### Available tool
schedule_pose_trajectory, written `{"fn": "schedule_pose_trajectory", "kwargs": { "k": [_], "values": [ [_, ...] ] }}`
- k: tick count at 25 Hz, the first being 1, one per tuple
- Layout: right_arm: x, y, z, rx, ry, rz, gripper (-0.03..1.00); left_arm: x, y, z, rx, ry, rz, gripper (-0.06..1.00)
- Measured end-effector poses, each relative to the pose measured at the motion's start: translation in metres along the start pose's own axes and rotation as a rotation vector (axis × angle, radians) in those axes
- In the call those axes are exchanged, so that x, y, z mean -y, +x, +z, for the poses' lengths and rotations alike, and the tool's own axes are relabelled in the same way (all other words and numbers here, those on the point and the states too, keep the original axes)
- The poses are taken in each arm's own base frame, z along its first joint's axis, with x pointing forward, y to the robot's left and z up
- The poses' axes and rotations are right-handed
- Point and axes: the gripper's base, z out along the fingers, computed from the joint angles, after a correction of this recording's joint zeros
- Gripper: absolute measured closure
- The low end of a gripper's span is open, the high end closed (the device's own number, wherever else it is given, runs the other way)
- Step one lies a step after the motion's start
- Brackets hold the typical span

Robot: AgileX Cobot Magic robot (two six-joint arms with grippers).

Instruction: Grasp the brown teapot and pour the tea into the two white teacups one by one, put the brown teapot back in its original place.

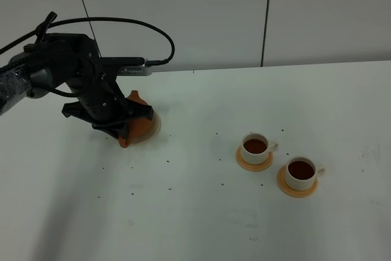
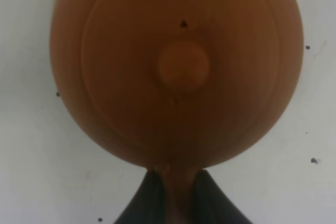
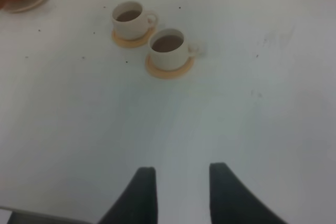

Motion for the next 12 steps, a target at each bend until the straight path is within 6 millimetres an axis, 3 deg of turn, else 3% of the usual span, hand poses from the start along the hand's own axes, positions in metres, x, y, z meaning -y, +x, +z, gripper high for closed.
{"fn": "schedule_pose_trajectory", "kwargs": {
  "k": [12],
  "values": [
    [0.0000,0.0000,0.0000,0.000,0.000,0.000,0.73,0.0000,-0.0008,0.0077,0.000,0.000,-0.005,0.77]
  ]
}}
